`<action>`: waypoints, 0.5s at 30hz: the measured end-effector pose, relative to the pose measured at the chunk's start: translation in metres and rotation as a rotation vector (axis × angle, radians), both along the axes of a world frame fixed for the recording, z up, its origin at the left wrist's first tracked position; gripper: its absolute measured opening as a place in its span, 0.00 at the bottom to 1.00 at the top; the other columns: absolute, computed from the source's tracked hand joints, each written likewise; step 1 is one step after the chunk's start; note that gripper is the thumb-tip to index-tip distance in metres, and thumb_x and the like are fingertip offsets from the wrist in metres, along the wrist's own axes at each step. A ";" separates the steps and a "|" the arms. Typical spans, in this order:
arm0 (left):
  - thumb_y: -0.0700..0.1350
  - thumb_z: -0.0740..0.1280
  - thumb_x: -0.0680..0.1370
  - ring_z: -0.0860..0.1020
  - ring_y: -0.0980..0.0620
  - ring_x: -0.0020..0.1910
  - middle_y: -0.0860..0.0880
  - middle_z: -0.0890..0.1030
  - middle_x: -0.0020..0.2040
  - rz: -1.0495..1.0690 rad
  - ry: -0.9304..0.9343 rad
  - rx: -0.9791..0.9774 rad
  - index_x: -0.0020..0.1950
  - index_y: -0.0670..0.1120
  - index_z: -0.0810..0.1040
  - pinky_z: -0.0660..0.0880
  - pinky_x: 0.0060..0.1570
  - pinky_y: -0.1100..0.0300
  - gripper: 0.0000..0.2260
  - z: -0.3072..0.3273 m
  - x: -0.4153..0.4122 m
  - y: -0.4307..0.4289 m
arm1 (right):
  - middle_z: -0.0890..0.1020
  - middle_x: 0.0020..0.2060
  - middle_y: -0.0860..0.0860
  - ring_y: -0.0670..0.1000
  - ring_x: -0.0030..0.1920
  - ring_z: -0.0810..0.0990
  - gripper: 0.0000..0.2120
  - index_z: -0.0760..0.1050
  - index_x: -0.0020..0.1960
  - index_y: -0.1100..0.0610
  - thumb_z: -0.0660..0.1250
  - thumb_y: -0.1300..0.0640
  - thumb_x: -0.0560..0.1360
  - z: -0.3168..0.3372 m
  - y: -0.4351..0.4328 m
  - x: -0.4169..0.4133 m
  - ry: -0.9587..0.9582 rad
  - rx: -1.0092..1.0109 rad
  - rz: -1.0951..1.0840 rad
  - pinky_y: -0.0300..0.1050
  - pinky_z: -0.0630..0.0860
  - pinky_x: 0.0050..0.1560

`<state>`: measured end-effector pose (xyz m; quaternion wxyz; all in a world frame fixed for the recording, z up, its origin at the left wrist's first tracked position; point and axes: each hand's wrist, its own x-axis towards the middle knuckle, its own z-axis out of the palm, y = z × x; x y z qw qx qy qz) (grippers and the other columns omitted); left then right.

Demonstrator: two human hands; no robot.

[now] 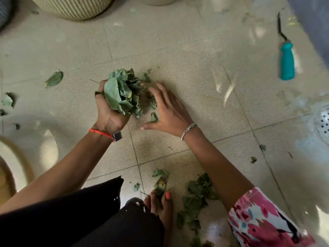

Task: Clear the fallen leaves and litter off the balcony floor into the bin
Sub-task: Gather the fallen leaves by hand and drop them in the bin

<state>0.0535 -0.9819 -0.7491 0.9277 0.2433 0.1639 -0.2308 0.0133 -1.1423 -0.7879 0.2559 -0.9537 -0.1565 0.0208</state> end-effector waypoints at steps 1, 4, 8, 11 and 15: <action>0.46 0.79 0.56 0.74 0.53 0.51 0.50 0.76 0.49 0.004 -0.004 -0.020 0.47 0.45 0.80 0.61 0.65 0.62 0.21 0.000 0.000 0.004 | 0.57 0.73 0.60 0.60 0.73 0.58 0.54 0.57 0.73 0.58 0.64 0.27 0.58 -0.002 0.004 0.004 -0.024 -0.071 -0.012 0.52 0.54 0.70; 0.45 0.80 0.53 0.74 0.53 0.48 0.51 0.76 0.46 0.039 0.002 -0.027 0.45 0.46 0.78 0.65 0.60 0.63 0.23 -0.002 0.000 0.015 | 0.57 0.74 0.61 0.62 0.74 0.56 0.50 0.58 0.73 0.61 0.68 0.32 0.63 0.001 0.014 0.019 -0.093 -0.131 -0.092 0.53 0.49 0.72; 0.45 0.79 0.53 0.75 0.54 0.46 0.52 0.76 0.46 0.095 0.033 0.002 0.46 0.47 0.77 0.72 0.51 0.63 0.24 0.000 -0.003 0.024 | 0.52 0.75 0.57 0.59 0.75 0.48 0.41 0.52 0.76 0.55 0.70 0.46 0.70 0.003 0.025 0.044 -0.057 -0.146 -0.164 0.53 0.45 0.75; 0.44 0.80 0.51 0.72 0.51 0.58 0.51 0.73 0.57 0.126 0.063 0.009 0.55 0.48 0.73 0.66 0.65 0.60 0.35 0.004 -0.003 0.023 | 0.55 0.75 0.55 0.57 0.75 0.50 0.30 0.55 0.75 0.53 0.64 0.57 0.76 0.005 0.029 0.059 -0.082 -0.149 -0.146 0.49 0.47 0.75; 0.44 0.81 0.50 0.64 0.51 0.67 0.49 0.66 0.64 0.116 0.062 -0.041 0.59 0.48 0.70 0.56 0.72 0.56 0.40 0.005 -0.003 0.020 | 0.64 0.71 0.56 0.56 0.70 0.64 0.19 0.68 0.68 0.61 0.56 0.69 0.77 0.002 0.039 0.065 0.009 0.093 -0.077 0.45 0.63 0.70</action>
